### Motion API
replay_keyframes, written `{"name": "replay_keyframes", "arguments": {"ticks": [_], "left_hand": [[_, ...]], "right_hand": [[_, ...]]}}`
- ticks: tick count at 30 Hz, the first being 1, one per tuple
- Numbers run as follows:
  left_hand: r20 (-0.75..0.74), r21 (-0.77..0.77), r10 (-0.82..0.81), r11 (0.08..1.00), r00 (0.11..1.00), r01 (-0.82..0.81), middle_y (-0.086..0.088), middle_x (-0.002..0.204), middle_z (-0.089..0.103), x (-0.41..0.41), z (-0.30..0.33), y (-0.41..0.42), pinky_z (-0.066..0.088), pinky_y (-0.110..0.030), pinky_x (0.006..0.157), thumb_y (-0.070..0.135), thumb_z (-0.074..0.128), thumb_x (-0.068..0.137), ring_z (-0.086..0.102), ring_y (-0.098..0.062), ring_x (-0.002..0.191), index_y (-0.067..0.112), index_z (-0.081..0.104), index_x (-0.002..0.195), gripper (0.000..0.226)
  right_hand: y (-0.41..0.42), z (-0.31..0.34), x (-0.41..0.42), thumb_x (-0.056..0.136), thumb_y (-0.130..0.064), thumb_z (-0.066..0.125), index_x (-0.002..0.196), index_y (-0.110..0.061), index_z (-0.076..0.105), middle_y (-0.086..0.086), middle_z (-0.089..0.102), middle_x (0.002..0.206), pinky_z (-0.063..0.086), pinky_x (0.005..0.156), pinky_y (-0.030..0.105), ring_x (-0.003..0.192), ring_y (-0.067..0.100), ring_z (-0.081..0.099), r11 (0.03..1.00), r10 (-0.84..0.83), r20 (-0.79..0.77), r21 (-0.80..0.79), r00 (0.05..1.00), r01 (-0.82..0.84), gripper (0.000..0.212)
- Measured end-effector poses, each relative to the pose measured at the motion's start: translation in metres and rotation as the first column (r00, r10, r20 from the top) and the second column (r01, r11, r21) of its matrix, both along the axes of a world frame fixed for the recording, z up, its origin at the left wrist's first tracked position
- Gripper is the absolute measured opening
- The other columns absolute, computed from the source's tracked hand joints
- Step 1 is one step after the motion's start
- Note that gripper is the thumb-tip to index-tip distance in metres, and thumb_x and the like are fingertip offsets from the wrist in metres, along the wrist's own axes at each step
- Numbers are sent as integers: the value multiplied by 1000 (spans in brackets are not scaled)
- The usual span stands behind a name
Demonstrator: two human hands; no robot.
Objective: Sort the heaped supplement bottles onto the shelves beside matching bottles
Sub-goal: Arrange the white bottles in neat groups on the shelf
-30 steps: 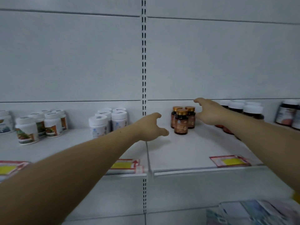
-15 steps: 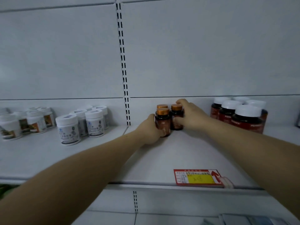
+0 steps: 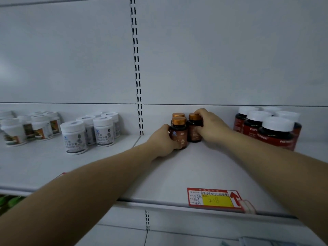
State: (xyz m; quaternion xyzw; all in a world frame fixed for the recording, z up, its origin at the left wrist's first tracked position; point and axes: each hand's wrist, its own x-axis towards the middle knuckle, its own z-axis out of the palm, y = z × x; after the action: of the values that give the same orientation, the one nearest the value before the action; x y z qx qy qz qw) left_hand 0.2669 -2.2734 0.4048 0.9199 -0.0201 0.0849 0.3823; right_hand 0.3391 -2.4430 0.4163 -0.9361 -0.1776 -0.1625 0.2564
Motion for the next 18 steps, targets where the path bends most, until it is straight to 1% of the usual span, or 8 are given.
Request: {"name": "replay_keyframes", "arguments": {"ticks": [4, 7, 10, 12, 15, 18], "left_hand": [[-1, 33, 19, 999, 1000, -19, -4, 118, 58, 2, -2, -1, 39, -27, 80, 32, 77, 75, 53, -18, 97, 13, 43, 123, 62], [-26, 45, 8, 999, 1000, -7, -4, 121, 57, 1, 0, -1, 40, -26, 82, 35, 77, 74, 53, -18, 98, 14, 40, 127, 68], [-65, 76, -25, 997, 998, 30, -4, 133, 51, -7, 6, -1, 41, -28, 90, 37, 77, 75, 52, -20, 111, 18, 31, 139, 81], [-56, 134, -34, 990, 998, 41, -6, 140, 45, -15, 12, 0, 41, -29, 93, 39, 73, 78, 49, -24, 120, 17, 24, 145, 86], [10, 221, -72, 973, 997, 67, -8, 145, 40, -32, 26, 5, 36, -24, 85, 37, 67, 84, 46, -24, 124, 13, 22, 146, 80], [84, 277, -125, 956, 989, 97, -7, 145, 39, -47, 38, 8, 33, -23, 84, 33, 64, 87, 45, -24, 125, 16, 26, 146, 72]], "right_hand": [[0, -2, -1, 91, -16, 56, 133, -21, 39, 9, 49, 124, 42, 83, 32, 106, 27, 52, 1000, 13, 19, -16, 1000, -13, 45], [1, 4, -5, 91, -18, 56, 137, -21, 36, 10, 46, 127, 42, 82, 31, 106, 27, 52, 997, 7, -2, -76, 1000, -7, 50], [0, 18, -17, 91, -27, 57, 148, -21, 24, 13, 36, 142, 41, 92, 34, 122, 30, 46, 982, -24, 14, -189, 1000, 26, 66], [-3, 31, -30, 91, -33, 57, 150, -19, 21, 12, 32, 148, 37, 99, 35, 131, 29, 39, 972, -43, 40, -229, 998, 51, 70], [-10, 52, -53, 92, -42, 56, 151, -19, 22, 10, 28, 154, 32, 108, 37, 137, 28, 33, 950, -88, 60, -294, 994, 102, 72], [-22, 71, -77, 93, -45, 54, 151, -19, 22, 9, 25, 156, 26, 113, 35, 141, 27, 27, 933, -128, 79, -327, 989, 147, 72]]}}
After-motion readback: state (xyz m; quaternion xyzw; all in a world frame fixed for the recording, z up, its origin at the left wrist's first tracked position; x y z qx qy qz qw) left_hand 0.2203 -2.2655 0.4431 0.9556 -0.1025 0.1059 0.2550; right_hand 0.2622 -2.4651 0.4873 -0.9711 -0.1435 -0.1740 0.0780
